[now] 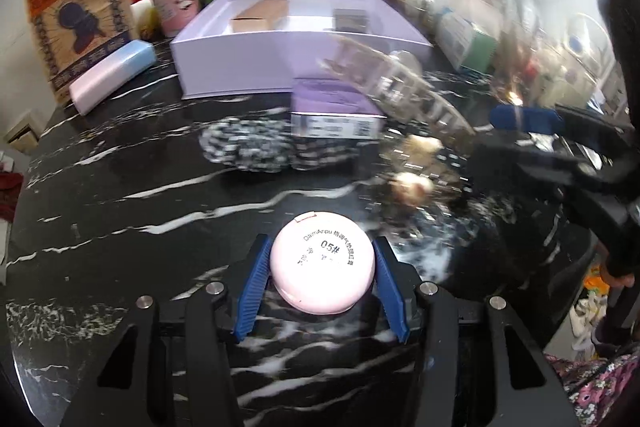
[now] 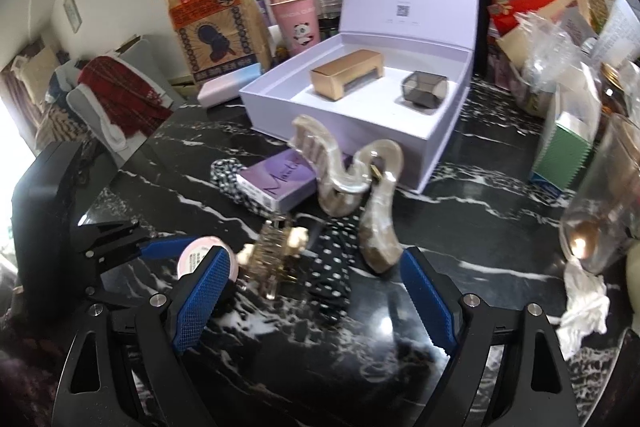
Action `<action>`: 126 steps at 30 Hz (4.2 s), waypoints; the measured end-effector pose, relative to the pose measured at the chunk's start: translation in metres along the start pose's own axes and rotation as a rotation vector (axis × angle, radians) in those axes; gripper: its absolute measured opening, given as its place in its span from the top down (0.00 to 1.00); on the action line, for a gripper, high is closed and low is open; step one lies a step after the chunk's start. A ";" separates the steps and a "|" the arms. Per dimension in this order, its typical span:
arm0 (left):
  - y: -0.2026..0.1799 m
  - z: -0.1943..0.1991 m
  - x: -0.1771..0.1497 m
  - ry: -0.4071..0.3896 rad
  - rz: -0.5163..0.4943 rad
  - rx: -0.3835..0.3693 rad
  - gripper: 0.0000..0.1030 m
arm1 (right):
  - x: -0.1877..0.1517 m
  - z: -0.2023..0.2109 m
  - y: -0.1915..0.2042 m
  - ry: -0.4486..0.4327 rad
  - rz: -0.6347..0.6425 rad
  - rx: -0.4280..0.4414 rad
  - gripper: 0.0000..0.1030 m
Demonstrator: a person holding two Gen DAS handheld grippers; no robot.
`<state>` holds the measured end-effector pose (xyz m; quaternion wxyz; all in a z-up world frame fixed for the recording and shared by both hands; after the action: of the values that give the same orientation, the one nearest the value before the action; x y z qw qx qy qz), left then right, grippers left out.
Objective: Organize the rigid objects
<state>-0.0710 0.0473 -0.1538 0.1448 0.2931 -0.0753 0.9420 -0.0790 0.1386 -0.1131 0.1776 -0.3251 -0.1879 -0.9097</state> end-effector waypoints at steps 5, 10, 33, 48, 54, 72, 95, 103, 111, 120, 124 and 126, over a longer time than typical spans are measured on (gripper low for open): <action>0.024 0.001 0.001 -0.006 0.035 0.028 0.51 | 0.001 -0.012 0.019 0.010 0.033 0.044 0.15; 0.042 0.003 0.001 -0.009 0.046 0.059 0.51 | 0.001 -0.026 0.031 0.017 0.103 0.020 0.15; 0.049 -0.002 0.005 0.007 0.025 0.091 0.51 | -0.011 -0.060 0.031 0.092 0.075 0.045 0.60; 0.040 0.019 0.016 -0.020 0.027 0.090 0.51 | -0.005 -0.036 0.037 0.063 0.065 0.073 0.60; 0.029 0.026 0.027 -0.045 0.012 0.086 0.51 | 0.001 -0.018 0.035 0.023 0.070 0.065 0.60; -0.009 0.025 0.066 -0.065 -0.028 0.002 0.51 | 0.026 0.016 0.014 -0.035 0.073 0.032 0.60; -0.011 0.020 0.128 -0.097 -0.101 -0.001 0.51 | 0.085 0.019 -0.011 -0.084 0.125 0.040 0.60; -0.015 0.004 0.154 -0.108 -0.149 -0.005 0.51 | 0.104 0.008 -0.023 -0.086 0.151 0.029 0.60; -0.018 -0.009 0.181 -0.127 -0.187 -0.001 0.51 | 0.128 0.001 -0.039 -0.094 0.186 -0.019 0.60; -0.011 -0.020 0.213 -0.154 -0.200 0.015 0.51 | 0.151 -0.009 -0.056 -0.108 0.181 -0.061 0.60; -0.007 -0.029 0.221 -0.143 -0.198 0.008 0.51 | 0.160 -0.015 -0.062 -0.109 0.175 -0.076 0.60; -0.004 -0.033 0.227 -0.141 -0.196 0.000 0.51 | 0.166 -0.017 -0.066 -0.113 0.170 -0.083 0.60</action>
<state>-0.2660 0.1110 -0.0502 0.2305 0.3647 -0.0565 0.9004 -0.2376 0.1541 -0.0314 0.2298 -0.3976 -0.1315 -0.8786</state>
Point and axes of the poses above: each gripper's, at about its wrist camera, not at the fingertips, and z roughly against the way its jaws point, y to its left, x to its top, the point moved 10 cm from there along -z, roughly the way its jaws point, and after that the axes turned 2 degrees about x, right-handed, at the moved point
